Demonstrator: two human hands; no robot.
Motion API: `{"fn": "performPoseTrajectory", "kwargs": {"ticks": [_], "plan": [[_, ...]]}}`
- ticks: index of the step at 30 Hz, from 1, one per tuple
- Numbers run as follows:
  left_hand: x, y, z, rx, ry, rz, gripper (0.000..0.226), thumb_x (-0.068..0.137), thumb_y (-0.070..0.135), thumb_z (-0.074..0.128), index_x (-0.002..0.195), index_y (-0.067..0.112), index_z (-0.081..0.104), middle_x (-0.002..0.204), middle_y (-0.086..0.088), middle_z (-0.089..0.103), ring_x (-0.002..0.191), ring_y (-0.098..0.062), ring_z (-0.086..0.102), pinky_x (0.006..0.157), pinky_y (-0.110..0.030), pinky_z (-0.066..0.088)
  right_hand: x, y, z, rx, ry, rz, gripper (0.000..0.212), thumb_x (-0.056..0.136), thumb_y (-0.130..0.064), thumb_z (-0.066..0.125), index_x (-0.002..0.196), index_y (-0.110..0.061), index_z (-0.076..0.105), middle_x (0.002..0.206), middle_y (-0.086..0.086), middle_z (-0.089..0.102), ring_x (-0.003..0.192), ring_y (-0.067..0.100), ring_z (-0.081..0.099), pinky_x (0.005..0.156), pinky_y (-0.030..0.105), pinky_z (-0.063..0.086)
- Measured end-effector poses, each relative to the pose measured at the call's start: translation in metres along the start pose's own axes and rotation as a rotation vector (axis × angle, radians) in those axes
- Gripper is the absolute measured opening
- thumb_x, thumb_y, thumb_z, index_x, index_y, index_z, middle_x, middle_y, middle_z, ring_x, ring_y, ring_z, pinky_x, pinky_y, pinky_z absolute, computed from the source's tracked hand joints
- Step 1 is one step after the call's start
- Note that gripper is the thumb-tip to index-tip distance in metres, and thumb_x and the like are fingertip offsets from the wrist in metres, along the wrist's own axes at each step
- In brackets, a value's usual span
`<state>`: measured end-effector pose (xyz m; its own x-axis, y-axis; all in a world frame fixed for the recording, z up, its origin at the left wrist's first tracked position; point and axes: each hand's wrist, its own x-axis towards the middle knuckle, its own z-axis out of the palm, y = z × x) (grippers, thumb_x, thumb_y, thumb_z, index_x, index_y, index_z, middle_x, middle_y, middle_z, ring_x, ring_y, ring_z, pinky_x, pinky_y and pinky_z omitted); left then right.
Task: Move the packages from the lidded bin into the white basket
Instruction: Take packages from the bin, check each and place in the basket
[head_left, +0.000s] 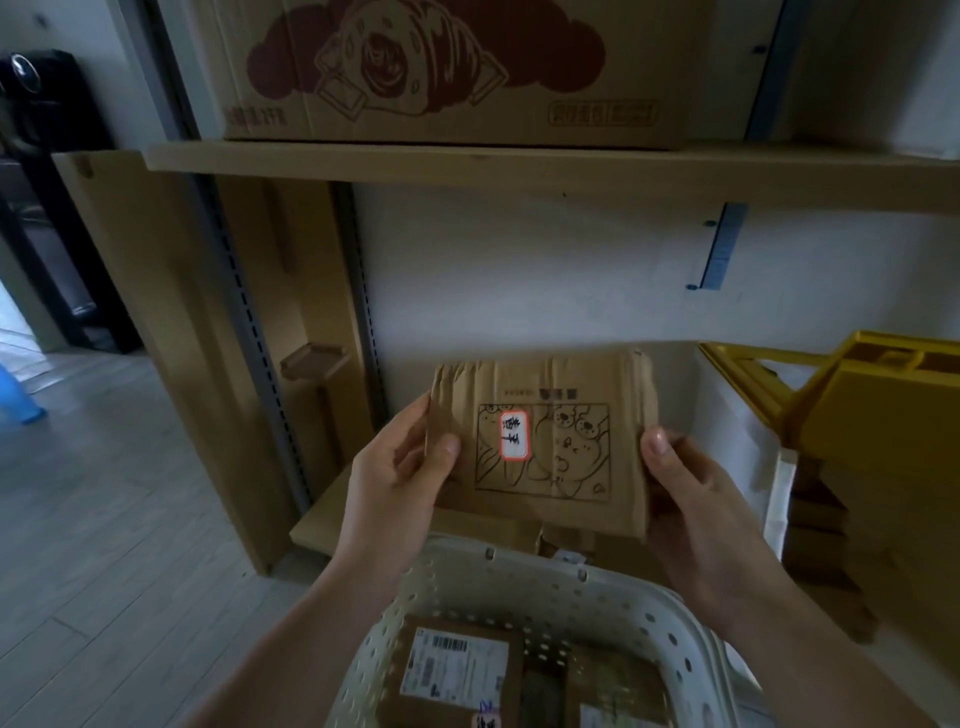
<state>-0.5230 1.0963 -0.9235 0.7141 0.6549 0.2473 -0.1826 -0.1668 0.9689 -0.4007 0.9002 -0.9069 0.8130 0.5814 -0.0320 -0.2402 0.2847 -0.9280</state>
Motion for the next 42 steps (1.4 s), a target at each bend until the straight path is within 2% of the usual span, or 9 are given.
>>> {"fn": "performPoseTrajectory", "kwargs": {"ticks": [2, 5, 9, 13, 19, 32, 39, 41, 42], "plan": [[0.001, -0.004, 0.003, 0.037, 0.024, -0.01, 0.047, 0.094, 0.017, 0.066, 0.121, 0.053, 0.052, 0.118, 0.015, 0.072, 0.112, -0.003, 0.067, 0.099, -0.034, 0.056, 0.0, 0.001, 0.0, 0.012, -0.028, -0.021, 0.074, 0.054, -0.055, 0.091, 0.107, -0.011, 0.064, 0.103, 0.01, 0.076, 0.092, 0.027, 0.075, 0.063, 0.038, 0.061], [0.001, -0.009, 0.009, 0.016, 0.011, -0.008, 0.054, 0.086, 0.015, 0.074, 0.122, 0.05, 0.053, 0.12, 0.015, 0.069, 0.116, -0.007, 0.065, 0.096, -0.04, 0.056, -0.002, 0.003, 0.003, 0.015, -0.044, -0.05, 0.032, 0.083, -0.035, 0.062, 0.1, -0.009, 0.06, 0.094, 0.007, 0.071, 0.082, 0.021, 0.07, 0.058, 0.034, 0.059], [-0.005, -0.011, 0.017, -0.085, -0.106, 0.003, 0.042, 0.086, 0.029, 0.072, 0.126, 0.029, 0.06, 0.123, 0.001, 0.067, 0.117, -0.022, 0.067, 0.084, -0.039, 0.062, -0.004, 0.004, 0.004, 0.003, -0.048, -0.073, 0.021, 0.089, -0.031, 0.054, 0.091, -0.013, 0.064, 0.095, 0.01, 0.071, 0.083, 0.024, 0.071, 0.061, 0.044, 0.061], [-0.013, -0.007, 0.022, -0.198, -0.274, -0.014, 0.057, 0.086, 0.035, 0.072, 0.139, 0.026, 0.053, 0.131, -0.001, 0.066, 0.123, -0.022, 0.064, 0.088, -0.032, 0.059, -0.005, 0.006, 0.004, -0.06, -0.048, -0.069, 0.022, 0.087, -0.032, 0.058, 0.096, -0.015, 0.07, 0.113, 0.019, 0.071, 0.107, 0.046, 0.066, 0.089, 0.068, 0.054], [-0.012, -0.007, 0.019, -0.272, -0.384, -0.069, 0.094, 0.07, 0.058, 0.084, 0.149, 0.026, 0.043, 0.144, -0.004, 0.06, 0.135, -0.028, 0.056, 0.104, -0.041, 0.053, -0.005, 0.004, 0.0, -0.054, -0.129, -0.026, 0.044, 0.087, -0.033, 0.057, 0.126, -0.014, 0.066, 0.12, 0.016, 0.071, 0.108, 0.037, 0.07, 0.084, 0.05, 0.06], [-0.017, -0.002, 0.02, -0.273, -0.425, -0.077, 0.085, 0.079, 0.059, 0.077, 0.151, 0.029, 0.042, 0.142, -0.004, 0.061, 0.132, -0.026, 0.058, 0.099, -0.034, 0.054, -0.008, 0.005, 0.001, -0.063, -0.167, -0.059, 0.039, 0.089, -0.03, 0.055, 0.121, -0.009, 0.067, 0.107, 0.014, 0.074, 0.087, 0.025, 0.072, 0.068, 0.034, 0.06], [-0.018, 0.0, 0.022, -0.253, -0.429, -0.07, 0.09, 0.074, 0.067, 0.076, 0.149, 0.03, 0.043, 0.14, -0.004, 0.062, 0.131, -0.026, 0.059, 0.102, -0.042, 0.054, -0.007, 0.009, -0.002, -0.133, -0.162, -0.077, 0.036, 0.088, -0.031, 0.062, 0.118, -0.012, 0.068, 0.109, 0.014, 0.074, 0.093, 0.031, 0.072, 0.076, 0.044, 0.06], [-0.018, 0.0, 0.024, -0.268, -0.442, -0.099, 0.086, 0.065, 0.071, 0.08, 0.14, 0.041, 0.051, 0.134, -0.001, 0.066, 0.126, -0.024, 0.063, 0.098, -0.041, 0.056, -0.007, 0.013, 0.0, -0.267, -0.123, -0.116, 0.047, 0.084, -0.038, 0.077, 0.125, -0.017, 0.063, 0.116, 0.008, 0.072, 0.103, 0.03, 0.071, 0.079, 0.043, 0.061], [-0.019, -0.001, 0.025, -0.285, -0.446, -0.116, 0.082, 0.06, 0.072, 0.083, 0.133, 0.046, 0.056, 0.131, 0.0, 0.068, 0.125, -0.023, 0.064, 0.097, -0.04, 0.057, -0.008, 0.015, 0.001, -0.378, -0.093, -0.148, 0.066, 0.076, -0.045, 0.086, 0.132, -0.023, 0.058, 0.121, 0.003, 0.069, 0.109, 0.025, 0.069, 0.082, 0.041, 0.062]]}}
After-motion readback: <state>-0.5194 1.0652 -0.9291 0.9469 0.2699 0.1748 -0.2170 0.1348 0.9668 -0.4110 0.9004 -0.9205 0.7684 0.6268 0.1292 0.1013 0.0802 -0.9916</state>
